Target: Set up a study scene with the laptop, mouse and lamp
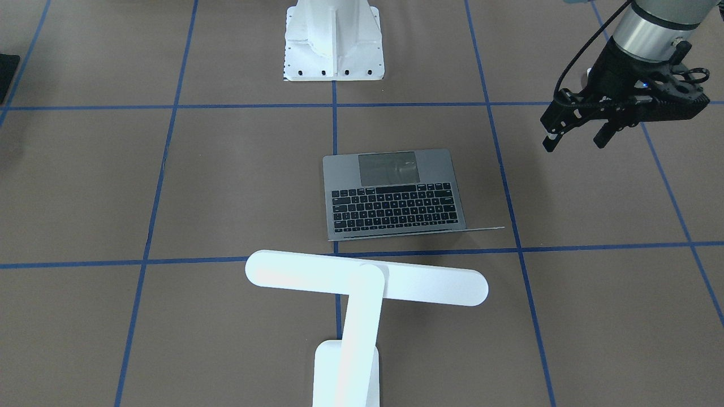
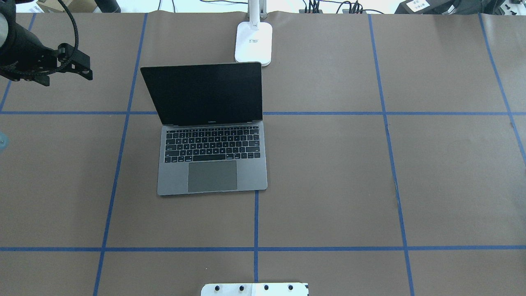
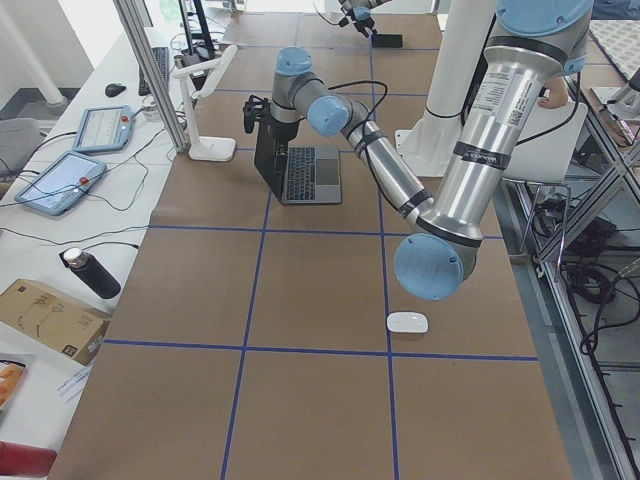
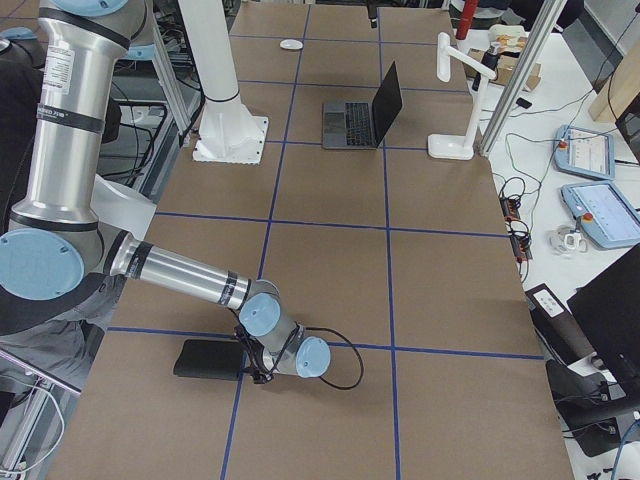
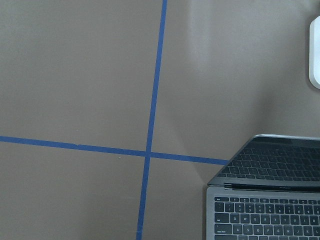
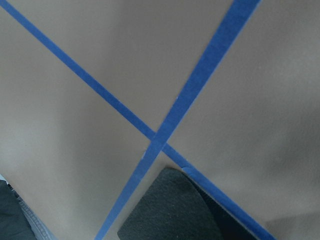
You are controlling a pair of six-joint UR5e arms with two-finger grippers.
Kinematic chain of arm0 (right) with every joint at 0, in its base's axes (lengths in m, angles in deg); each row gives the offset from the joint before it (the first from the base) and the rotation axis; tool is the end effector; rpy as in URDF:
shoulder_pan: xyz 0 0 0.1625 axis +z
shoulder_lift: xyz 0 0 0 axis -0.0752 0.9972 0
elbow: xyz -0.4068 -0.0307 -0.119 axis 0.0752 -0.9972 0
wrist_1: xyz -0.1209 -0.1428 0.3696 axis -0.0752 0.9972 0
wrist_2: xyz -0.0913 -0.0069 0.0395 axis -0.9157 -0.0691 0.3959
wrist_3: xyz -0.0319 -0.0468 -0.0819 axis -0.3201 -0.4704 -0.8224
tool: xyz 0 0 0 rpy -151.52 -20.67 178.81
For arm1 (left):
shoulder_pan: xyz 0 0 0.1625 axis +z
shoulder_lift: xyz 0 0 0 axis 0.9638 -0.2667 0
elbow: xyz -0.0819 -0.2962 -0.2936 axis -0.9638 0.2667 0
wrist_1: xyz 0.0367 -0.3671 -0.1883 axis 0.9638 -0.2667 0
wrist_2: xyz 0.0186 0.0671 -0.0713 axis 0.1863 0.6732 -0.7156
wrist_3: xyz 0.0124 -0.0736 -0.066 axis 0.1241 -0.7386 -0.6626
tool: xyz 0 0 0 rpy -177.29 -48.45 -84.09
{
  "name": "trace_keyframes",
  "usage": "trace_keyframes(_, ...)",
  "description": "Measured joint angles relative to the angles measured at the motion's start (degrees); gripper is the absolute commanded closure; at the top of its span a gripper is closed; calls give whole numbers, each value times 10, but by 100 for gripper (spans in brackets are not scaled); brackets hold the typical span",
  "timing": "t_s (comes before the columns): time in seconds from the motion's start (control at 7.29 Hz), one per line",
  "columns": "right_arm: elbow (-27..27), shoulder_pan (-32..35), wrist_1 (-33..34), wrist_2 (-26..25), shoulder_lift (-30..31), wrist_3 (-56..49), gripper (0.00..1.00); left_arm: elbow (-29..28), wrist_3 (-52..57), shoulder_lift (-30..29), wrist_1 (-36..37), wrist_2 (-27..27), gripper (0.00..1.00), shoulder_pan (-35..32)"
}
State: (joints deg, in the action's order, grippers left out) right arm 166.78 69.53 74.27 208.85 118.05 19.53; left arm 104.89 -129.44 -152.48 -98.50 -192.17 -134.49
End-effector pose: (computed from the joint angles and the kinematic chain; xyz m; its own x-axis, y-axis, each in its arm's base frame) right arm -0.0341 -0.3029 0.8361 0.1418 -0.3852 0.9119 0.7287 0.6641 0.1672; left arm 0.1925 -0.4978 0.2684 0.6404 -0.1023 -0.7612 0.2478 0.9656 0.0787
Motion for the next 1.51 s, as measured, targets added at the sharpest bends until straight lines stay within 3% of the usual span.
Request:
trace_keyframes(1.24,-19,-10,0,1,3,0,2,0,0,-1,0,9,0,0)
trace_keyframes(1.51,-19,-15,1,4,7,-1,59,0,0,-1,0,10,0,0)
